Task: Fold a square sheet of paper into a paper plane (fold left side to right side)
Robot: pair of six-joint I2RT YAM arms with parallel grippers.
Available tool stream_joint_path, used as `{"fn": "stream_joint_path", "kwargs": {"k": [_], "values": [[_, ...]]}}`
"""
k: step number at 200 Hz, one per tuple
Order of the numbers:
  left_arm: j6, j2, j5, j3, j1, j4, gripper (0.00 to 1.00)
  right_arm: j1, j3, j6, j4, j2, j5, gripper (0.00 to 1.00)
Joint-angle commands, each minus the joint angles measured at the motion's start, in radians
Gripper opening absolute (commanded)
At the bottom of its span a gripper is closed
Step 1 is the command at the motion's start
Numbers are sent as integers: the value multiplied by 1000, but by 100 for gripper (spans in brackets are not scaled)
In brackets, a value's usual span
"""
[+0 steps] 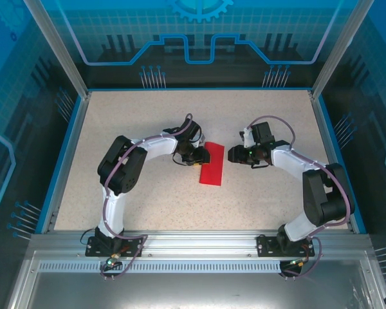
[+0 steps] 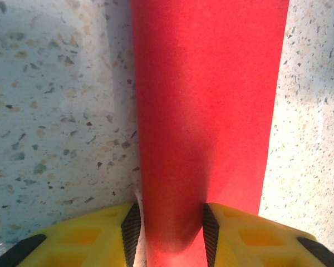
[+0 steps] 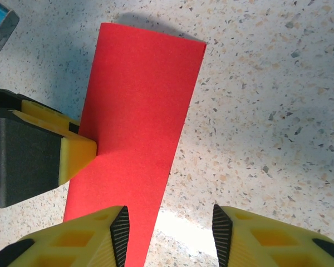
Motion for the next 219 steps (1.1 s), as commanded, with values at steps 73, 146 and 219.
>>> {"fn": "stream_joint_path", "kwargs": {"k": [73,146,219], "values": [[21,53,-33,14,-19,-56,39,46,12,34,46,113,-120,19],[20,54,-35,15,-19,-56,39,95,53,54,56,202,-109,14],[21,56,-37,16,-21,-59,39,103,82,46,27,257,-92,14]]}}
